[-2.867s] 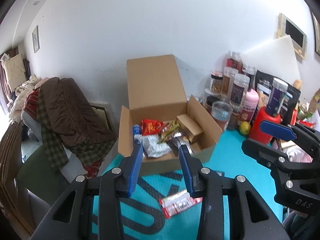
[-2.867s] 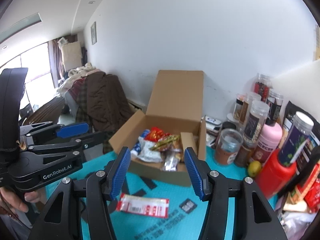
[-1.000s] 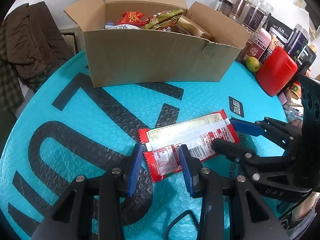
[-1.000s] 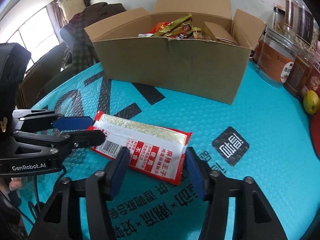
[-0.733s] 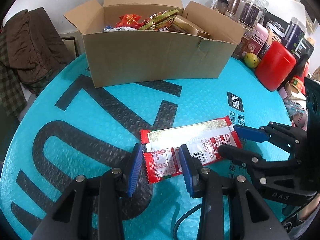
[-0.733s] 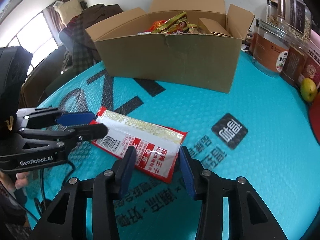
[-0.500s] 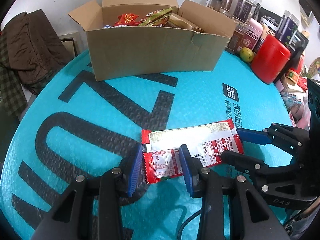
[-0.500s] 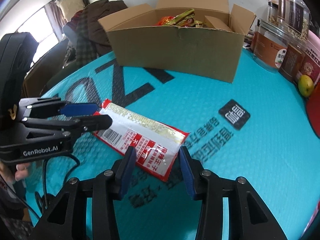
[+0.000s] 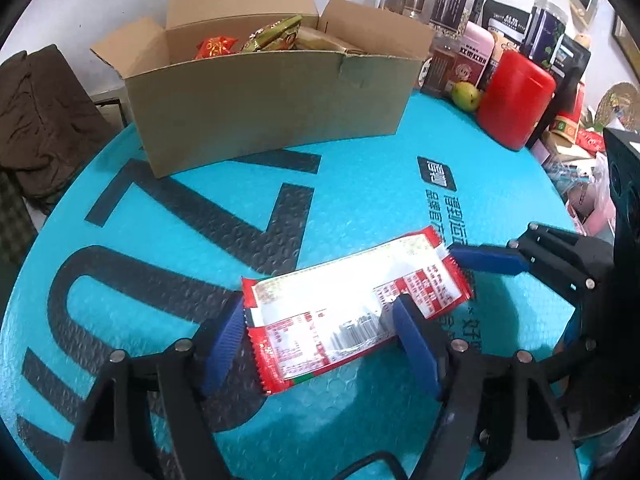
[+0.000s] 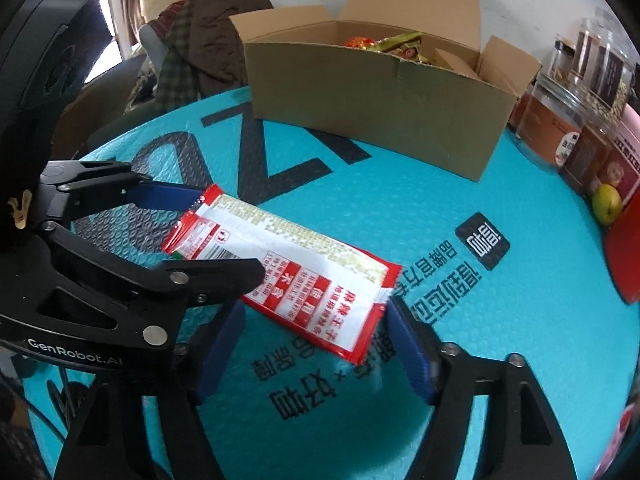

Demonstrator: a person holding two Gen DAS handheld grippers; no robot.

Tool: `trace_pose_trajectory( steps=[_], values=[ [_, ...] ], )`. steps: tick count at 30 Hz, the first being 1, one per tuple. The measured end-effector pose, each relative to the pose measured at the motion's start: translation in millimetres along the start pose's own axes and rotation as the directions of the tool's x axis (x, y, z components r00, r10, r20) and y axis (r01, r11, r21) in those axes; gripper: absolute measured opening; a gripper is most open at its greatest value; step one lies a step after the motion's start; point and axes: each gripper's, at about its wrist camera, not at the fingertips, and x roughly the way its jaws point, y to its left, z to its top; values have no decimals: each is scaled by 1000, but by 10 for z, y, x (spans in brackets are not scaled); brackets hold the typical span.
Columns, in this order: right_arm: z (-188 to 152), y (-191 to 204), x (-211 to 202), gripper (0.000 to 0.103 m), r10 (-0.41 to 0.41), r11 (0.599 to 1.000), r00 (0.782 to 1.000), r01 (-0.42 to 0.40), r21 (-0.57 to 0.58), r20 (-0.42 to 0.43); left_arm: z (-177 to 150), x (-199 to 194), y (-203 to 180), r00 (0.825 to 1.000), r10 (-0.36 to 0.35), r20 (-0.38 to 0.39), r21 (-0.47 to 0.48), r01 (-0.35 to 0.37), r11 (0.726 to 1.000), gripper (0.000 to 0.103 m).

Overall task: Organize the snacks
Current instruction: 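Grasp the red-and-white wrapper with the left tool while the right tool grasps its other end, then lift the red-and-white wrapper with both tools and carry it over the box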

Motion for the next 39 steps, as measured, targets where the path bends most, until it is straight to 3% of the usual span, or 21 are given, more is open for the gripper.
trace_pose_trajectory(
  steps=[10, 16, 27, 39],
  values=[
    [-22, -30, -56, 38, 60, 997, 997, -62, 41, 52, 3, -34, 50, 1000, -4, 12, -34, 5, 999, 65],
    [-35, -20, -78, 35, 86, 995, 994, -89, 51, 64, 15, -68, 81, 1000, -20, 19, -72, 22, 997, 65],
    [34, 7, -270, 33, 107, 992, 987, -114, 51, 123, 79, -407, 7, 996, 15, 92, -43, -11, 999, 65],
    [236, 47, -779, 33, 105, 994, 963, -109, 4, 249, 274, -1022, -129, 969, 43, 243, -26, -37, 999, 65]
  ],
)
